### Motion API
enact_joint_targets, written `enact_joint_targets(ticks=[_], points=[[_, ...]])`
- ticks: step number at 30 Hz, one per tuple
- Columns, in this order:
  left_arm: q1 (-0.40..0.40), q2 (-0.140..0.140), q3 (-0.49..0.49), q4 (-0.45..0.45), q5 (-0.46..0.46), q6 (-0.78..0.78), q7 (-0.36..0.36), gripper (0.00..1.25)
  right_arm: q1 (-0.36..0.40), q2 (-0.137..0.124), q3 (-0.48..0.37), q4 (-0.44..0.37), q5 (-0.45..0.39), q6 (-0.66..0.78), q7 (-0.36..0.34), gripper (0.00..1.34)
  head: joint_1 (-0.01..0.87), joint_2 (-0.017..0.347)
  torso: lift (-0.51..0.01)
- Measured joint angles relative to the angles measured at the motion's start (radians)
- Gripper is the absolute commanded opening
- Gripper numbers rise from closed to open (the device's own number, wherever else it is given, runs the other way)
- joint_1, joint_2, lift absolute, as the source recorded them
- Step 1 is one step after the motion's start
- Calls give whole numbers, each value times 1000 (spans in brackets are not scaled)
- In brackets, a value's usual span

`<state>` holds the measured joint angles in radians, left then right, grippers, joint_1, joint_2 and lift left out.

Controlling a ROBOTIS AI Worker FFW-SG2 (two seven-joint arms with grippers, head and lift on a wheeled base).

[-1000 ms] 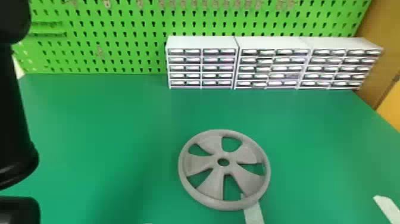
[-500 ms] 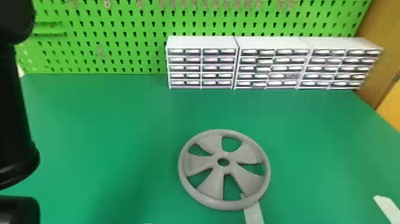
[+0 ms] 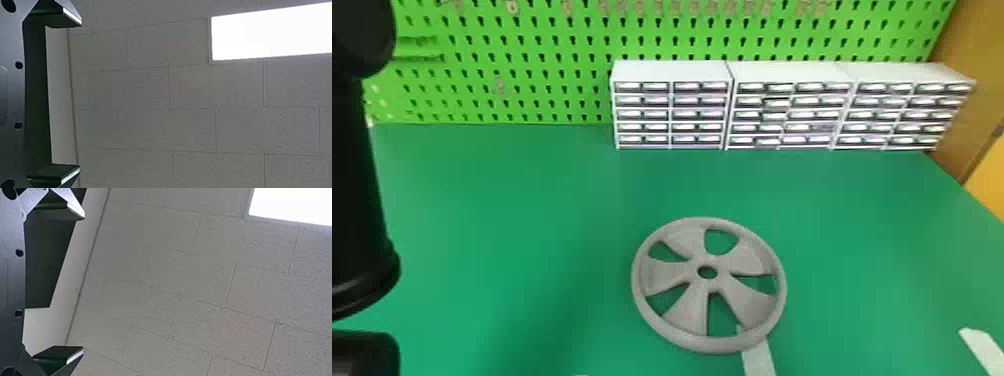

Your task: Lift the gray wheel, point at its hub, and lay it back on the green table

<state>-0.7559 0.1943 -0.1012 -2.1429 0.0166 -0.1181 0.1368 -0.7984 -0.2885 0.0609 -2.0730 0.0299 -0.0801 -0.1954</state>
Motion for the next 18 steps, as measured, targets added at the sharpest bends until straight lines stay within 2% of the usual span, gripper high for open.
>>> enact_joint_targets(ticks=[18], points=[[6,-1,-30,15,-16,0,23,1250,6,9,23,17,7,-1,-6,1232,692,48,-93]])
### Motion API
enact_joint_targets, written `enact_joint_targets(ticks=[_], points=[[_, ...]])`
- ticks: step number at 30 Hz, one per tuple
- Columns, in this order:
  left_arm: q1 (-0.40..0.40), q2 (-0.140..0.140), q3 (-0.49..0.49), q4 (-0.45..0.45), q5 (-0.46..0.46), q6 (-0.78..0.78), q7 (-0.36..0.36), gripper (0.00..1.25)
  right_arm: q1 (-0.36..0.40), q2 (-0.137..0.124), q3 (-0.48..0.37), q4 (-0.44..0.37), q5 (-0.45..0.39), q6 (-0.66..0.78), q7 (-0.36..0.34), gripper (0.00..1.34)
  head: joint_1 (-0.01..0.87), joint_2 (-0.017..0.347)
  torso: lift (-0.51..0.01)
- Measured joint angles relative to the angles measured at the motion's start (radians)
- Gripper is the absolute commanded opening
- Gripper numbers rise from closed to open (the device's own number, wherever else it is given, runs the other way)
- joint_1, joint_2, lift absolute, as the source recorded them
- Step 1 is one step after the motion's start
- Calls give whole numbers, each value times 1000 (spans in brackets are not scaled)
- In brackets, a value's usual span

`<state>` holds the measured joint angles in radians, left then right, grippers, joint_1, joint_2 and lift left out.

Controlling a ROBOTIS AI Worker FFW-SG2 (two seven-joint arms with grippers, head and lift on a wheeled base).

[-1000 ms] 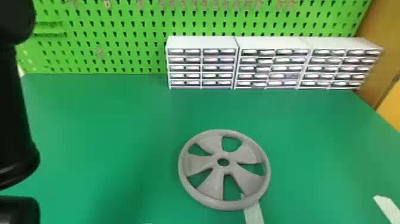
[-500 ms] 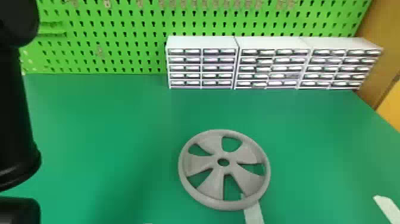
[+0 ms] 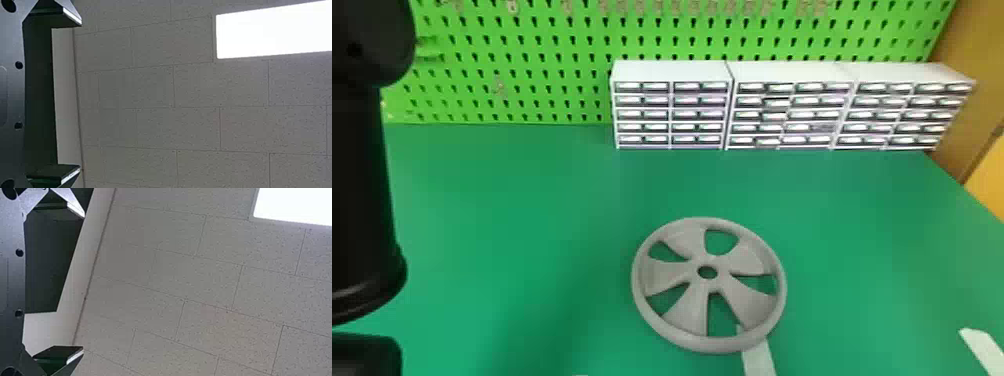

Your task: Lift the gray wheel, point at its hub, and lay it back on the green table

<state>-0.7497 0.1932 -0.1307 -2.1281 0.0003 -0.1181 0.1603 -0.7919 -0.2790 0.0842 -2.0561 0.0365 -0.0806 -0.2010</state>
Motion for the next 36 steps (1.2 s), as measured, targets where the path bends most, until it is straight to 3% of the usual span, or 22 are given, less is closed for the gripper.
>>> enact_joint_targets(ticks=[22,36], points=[[26,0,-18,48,1,2,19,1250,32,11,8,42,6,16,-9,1232,692,48,-93],[120,-6,-12,152,-3,43,39,1250,135,34,-2,110,-3,57,-11,1232,692,48,-93]])
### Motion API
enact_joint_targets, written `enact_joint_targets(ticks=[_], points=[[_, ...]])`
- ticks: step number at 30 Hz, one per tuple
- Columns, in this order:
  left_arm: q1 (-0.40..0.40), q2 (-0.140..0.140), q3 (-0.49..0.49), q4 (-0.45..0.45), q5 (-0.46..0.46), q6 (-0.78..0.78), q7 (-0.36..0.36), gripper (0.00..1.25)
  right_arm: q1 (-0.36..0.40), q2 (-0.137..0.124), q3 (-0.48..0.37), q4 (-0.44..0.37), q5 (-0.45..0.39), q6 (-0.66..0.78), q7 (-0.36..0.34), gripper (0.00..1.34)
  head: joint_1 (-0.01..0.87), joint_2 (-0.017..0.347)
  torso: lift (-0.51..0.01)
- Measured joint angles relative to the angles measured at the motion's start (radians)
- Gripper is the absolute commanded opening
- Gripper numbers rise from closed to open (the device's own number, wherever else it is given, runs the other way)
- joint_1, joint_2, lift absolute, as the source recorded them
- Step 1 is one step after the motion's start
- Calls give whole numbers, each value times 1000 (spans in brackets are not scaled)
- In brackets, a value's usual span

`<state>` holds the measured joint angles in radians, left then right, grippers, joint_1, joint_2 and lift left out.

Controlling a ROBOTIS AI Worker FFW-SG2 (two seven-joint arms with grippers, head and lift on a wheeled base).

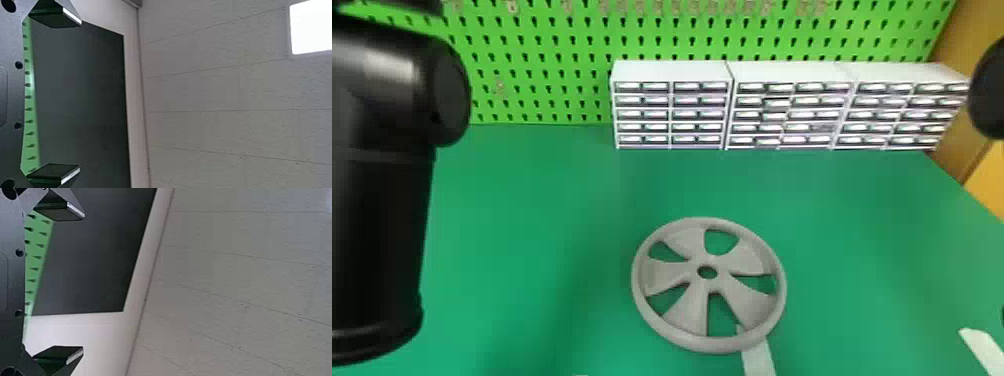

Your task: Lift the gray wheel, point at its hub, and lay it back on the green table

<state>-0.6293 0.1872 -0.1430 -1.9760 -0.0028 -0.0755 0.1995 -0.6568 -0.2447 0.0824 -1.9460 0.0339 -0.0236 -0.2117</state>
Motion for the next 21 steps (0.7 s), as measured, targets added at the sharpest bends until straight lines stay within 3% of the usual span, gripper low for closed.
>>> enact_joint_targets(ticks=[21], points=[[188,-42,38,83,-12,62,0,1250,195,48,-13,77,-28,92,0,1232,692,48,-93]])
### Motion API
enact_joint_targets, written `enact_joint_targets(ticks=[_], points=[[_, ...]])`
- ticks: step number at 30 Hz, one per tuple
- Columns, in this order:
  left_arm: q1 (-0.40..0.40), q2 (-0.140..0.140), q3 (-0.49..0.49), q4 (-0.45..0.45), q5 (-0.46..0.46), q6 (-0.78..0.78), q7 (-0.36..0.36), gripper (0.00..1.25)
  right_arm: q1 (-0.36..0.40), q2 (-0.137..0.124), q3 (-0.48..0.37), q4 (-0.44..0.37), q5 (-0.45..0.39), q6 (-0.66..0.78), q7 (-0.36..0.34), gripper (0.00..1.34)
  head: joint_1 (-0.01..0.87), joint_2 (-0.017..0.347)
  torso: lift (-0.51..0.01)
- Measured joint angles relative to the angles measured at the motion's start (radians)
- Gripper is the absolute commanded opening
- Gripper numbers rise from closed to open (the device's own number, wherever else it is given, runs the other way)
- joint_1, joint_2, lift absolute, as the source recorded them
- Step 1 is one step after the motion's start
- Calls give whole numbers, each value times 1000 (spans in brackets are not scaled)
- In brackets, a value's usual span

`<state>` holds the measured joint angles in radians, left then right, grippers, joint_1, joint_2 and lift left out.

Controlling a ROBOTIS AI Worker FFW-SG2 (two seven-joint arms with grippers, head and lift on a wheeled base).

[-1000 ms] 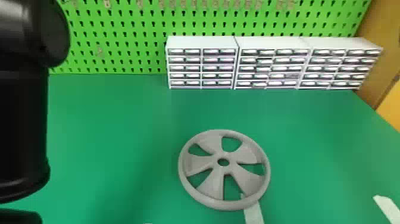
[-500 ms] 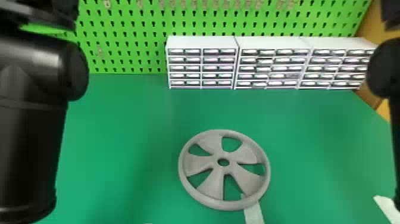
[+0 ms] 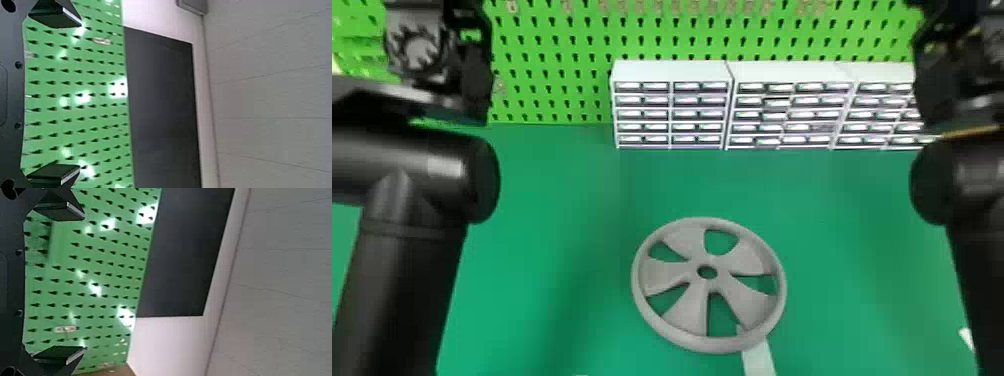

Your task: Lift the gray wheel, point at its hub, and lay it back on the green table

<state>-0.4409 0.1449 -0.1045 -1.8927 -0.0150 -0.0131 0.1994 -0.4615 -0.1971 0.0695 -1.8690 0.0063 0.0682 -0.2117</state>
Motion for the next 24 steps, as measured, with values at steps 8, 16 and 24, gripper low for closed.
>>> enact_joint_targets(ticks=[8,16,24], points=[[93,-20,39,16,11,31,0,1250,72,18,-6,12,-8,24,0,1232,692,48,-93],[178,-34,69,43,38,45,-1,1250,133,36,-15,28,-18,49,1,1227,692,48,-93],[241,-34,74,55,55,76,-5,1250,209,56,-28,35,-19,74,0,1227,692,48,-93]])
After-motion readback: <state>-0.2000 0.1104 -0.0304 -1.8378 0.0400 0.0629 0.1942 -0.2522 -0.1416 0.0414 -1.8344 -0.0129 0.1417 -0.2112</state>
